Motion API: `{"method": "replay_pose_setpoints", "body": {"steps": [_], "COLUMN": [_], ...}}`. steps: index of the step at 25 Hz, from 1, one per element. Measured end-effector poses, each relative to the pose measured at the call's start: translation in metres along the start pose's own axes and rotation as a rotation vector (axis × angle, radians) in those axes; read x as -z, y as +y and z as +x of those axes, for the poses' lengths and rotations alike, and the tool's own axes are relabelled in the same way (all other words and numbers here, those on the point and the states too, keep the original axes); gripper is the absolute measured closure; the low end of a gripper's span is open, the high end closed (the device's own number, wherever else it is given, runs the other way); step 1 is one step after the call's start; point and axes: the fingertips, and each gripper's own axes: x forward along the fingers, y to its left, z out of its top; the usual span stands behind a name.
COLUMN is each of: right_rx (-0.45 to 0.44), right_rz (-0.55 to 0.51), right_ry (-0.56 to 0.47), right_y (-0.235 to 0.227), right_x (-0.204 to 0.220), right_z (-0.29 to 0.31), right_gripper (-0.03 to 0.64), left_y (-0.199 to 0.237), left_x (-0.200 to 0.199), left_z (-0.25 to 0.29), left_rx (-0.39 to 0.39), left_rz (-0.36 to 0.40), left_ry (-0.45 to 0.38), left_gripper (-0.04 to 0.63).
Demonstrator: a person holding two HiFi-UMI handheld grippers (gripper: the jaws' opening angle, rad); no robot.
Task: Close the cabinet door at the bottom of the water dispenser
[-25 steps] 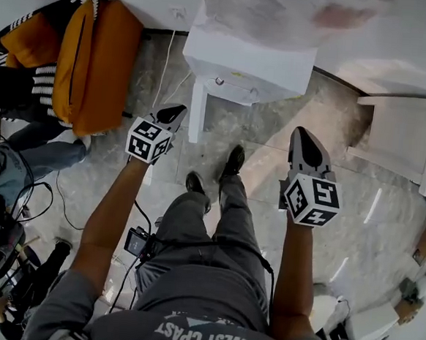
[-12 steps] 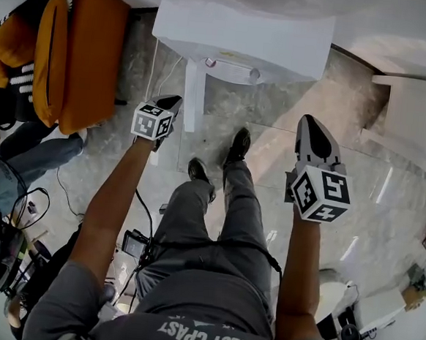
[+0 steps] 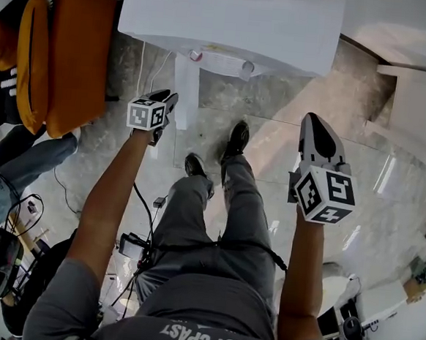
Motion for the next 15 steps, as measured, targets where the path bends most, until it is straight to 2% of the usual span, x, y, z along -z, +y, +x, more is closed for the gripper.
{"method": "replay_pose_setpoints", "body": {"steps": [5, 15], "right_rx": [0.004, 0.009], "right_rz": [0.01, 0.024], "right_ry": [0.023, 0.037], "right_y": [-0.006, -0.011], "right_x": [0.017, 0.037], "right_z": [0.01, 0.026], "right_gripper": [0.586, 0.586], "left_y": [0.012, 0.022], "left_x": [0.016, 0.033], "left_z": [0.022, 0.049], "left_rx": [-0.008, 0.019], "left_rz": [-0.037, -0.13], "left_ry": [0.027, 0.03], "left_gripper": [0.448, 0.448]}}
